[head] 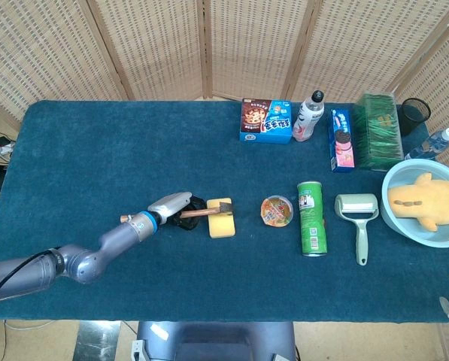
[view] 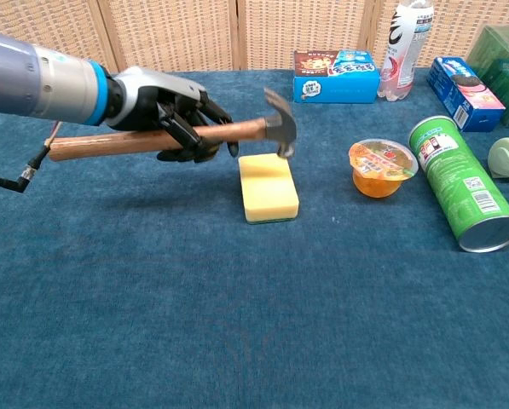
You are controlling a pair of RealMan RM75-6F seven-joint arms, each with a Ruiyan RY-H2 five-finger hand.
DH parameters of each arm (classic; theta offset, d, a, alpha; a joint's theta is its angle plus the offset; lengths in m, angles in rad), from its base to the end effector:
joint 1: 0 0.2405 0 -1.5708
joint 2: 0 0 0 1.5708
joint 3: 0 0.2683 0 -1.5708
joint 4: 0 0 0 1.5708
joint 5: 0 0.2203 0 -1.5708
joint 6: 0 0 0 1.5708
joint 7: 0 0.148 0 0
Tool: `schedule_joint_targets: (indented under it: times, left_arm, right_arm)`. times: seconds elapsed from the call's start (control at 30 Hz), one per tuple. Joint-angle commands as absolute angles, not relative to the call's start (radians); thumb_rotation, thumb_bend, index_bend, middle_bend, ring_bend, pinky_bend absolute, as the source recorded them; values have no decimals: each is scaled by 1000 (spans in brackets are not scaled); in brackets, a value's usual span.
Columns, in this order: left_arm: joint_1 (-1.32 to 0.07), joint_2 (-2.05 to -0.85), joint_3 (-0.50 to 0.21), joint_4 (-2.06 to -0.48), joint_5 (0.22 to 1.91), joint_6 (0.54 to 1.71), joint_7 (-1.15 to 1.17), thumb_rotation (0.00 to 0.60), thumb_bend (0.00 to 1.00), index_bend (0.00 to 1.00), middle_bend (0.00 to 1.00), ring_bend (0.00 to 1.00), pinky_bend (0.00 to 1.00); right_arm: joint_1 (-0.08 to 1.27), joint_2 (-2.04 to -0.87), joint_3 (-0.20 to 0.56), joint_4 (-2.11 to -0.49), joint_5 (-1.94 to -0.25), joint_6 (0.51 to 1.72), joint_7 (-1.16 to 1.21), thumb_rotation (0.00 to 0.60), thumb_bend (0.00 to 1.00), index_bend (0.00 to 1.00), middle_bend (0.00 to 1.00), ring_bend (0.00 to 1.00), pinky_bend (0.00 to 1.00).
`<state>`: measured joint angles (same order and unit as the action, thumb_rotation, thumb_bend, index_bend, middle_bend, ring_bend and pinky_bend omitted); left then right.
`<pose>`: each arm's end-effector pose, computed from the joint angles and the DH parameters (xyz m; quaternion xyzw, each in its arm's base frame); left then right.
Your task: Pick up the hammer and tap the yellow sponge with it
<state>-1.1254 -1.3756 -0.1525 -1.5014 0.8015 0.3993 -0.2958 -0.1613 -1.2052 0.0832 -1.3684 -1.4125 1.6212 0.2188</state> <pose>-0.0841 0.3954 -0.0311 -0.6931 -0.6348 -0.2864 0.1861 -0.4013 -0.0992 0.1815 0.4679 -0.4235 0.3693 0.6822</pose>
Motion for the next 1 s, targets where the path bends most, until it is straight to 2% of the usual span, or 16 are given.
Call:
schedule_joint_targets:
  times: [0.03,0.17,0.37,0.57,0.73,0.87,1.0]
  left_arm:
    - [-1246,-1392,-68,-1444,671,304,-236,600,617,640,743,704,789]
    - [-1308,-1385,-20,-1452,550,303,-254,600,619,640,743,706,789]
    - [-1264,-1341,-92,-1515,478,337,-358,600,623,640,743,707,789]
    - [-1171,-1268,-189,-1569,543,269,-425,600,619,640,743,706,789]
    - [-1084,-1227,-249,-1616,631,258,-440,600,615,640,743,706,789]
    - [-1010,-1212,-266,-1646,720,321,-423,600,614,640,743,706,786]
    - [-935,-1219,-236,-1659,837,430,-370,600,613,640,743,706,774]
  right_arm:
    - [-166,-1206,84,-1366,-1410,1625,223,600,253,410,437,477,405]
    - [-169,-1206,85,-1365,-1409,1628,225,600,253,410,437,477,404]
    - [-170,-1208,87,-1367,-1417,1636,225,600,253,410,437,478,404]
    - [-173,-1211,90,-1370,-1424,1649,220,600,254,410,437,478,402]
    - [-174,-1213,90,-1373,-1426,1651,216,600,253,410,437,478,402]
    - [-167,-1216,89,-1376,-1431,1643,210,600,254,410,437,478,402]
    - [-156,-1222,89,-1380,-1438,1630,200,600,254,410,437,478,402]
